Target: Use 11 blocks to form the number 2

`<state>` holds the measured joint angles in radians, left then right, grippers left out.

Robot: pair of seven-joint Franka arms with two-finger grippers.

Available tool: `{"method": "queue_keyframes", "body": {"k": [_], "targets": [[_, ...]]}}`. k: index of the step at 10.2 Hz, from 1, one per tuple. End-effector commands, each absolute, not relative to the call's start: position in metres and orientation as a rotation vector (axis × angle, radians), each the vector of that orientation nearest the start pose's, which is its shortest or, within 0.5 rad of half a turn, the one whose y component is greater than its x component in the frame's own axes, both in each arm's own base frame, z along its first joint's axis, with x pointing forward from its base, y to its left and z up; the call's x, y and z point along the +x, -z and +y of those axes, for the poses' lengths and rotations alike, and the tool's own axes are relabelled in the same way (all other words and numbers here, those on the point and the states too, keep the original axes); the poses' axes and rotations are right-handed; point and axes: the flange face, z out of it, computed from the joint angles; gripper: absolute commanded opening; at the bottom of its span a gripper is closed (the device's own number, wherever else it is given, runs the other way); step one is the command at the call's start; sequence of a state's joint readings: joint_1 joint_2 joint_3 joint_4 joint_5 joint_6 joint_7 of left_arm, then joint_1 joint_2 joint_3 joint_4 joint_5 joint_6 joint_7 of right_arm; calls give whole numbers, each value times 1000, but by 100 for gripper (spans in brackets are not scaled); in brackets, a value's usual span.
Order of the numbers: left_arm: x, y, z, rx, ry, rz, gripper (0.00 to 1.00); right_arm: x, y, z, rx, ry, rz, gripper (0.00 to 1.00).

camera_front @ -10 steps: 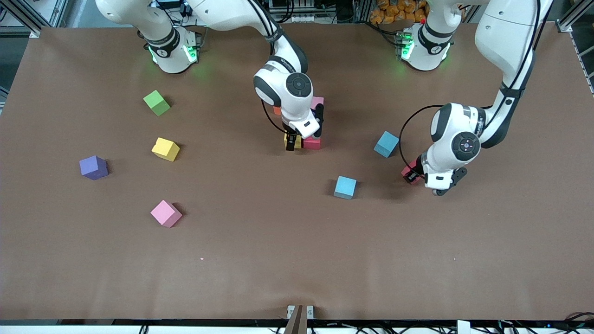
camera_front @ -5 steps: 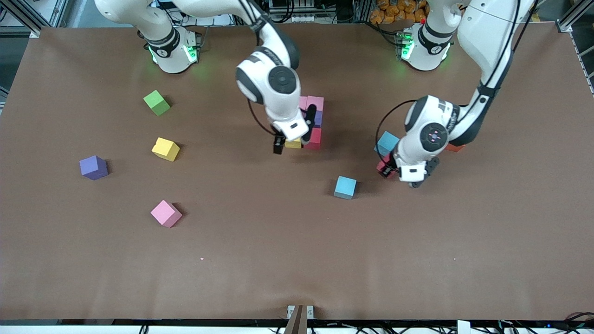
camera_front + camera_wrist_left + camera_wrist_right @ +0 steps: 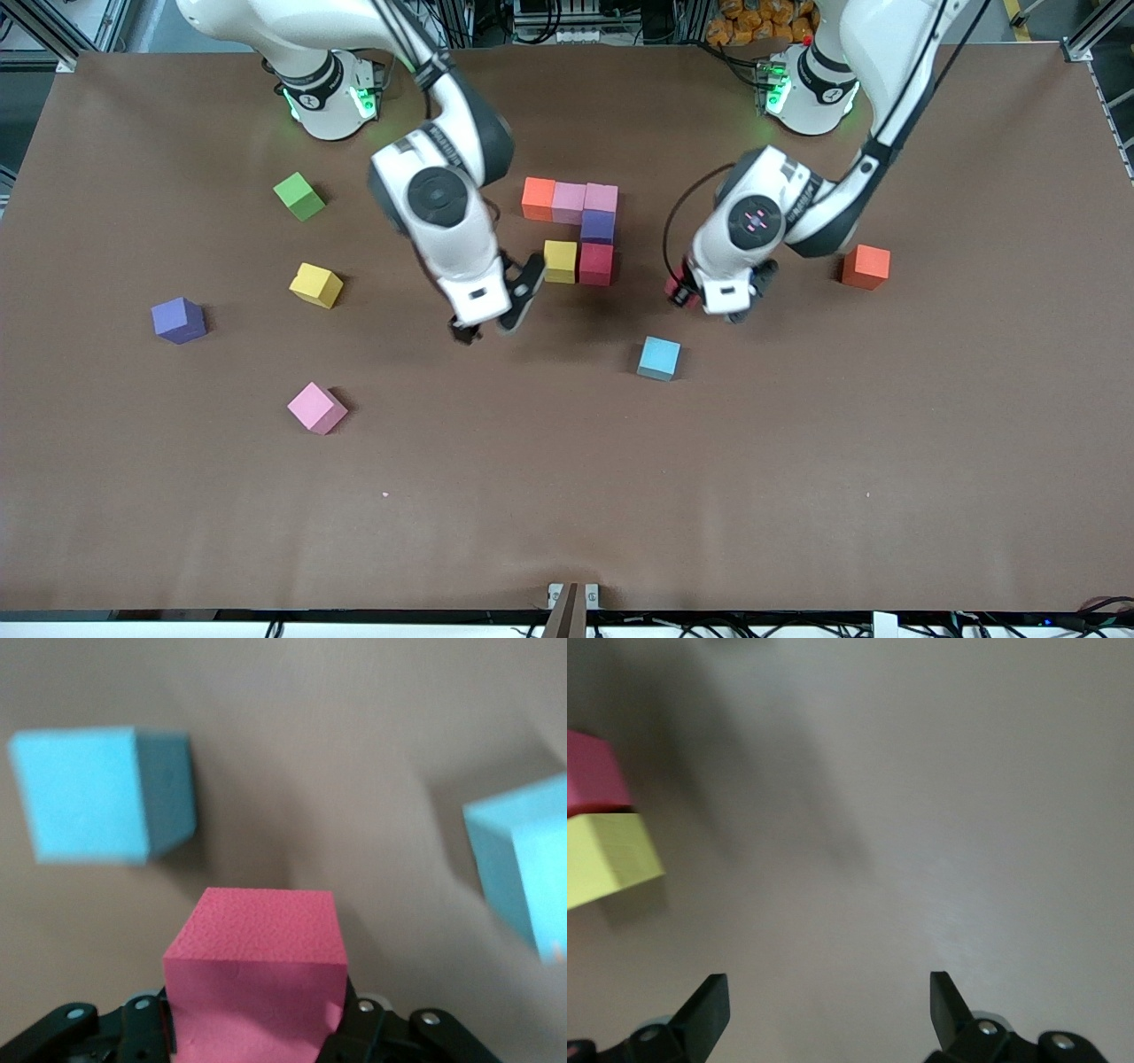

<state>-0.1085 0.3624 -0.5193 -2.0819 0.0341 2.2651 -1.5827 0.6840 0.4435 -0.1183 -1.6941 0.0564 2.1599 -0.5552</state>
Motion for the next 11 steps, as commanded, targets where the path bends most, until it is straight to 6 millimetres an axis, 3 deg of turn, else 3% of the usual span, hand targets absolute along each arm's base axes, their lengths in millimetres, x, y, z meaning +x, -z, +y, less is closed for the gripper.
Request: {"method": "queue_keyframes", "body": {"k": [1,4,5,7,9,10,11], "targets": [[453,-314,-371,-2650,-310,-1552,1,591,-359,333,-2741,86,-1511,100],[450,-342,-436,-2549,-440,-1816,2,615,-347,299,-2845,80,-1326,100],[440,-357,-479,-2511,-470,-1907,1,628,-350,287,-2871,96,-1290,100],[440,-366,-508,-2420,-493,-2044,1,633,-346,273,-2879,82,-1269,100],[439,-364,-539,-2356,-519,-2167,1,636,-344,261,-2895,65,-1230,100],[428,-352,-553,-2345,-456,-2191,1,640,-342,248,-2911,56,-1192,100],[419,-338,-565,-2333,-418,-2212,1,648,-335,222,-2934,34,-1128,100]]}}
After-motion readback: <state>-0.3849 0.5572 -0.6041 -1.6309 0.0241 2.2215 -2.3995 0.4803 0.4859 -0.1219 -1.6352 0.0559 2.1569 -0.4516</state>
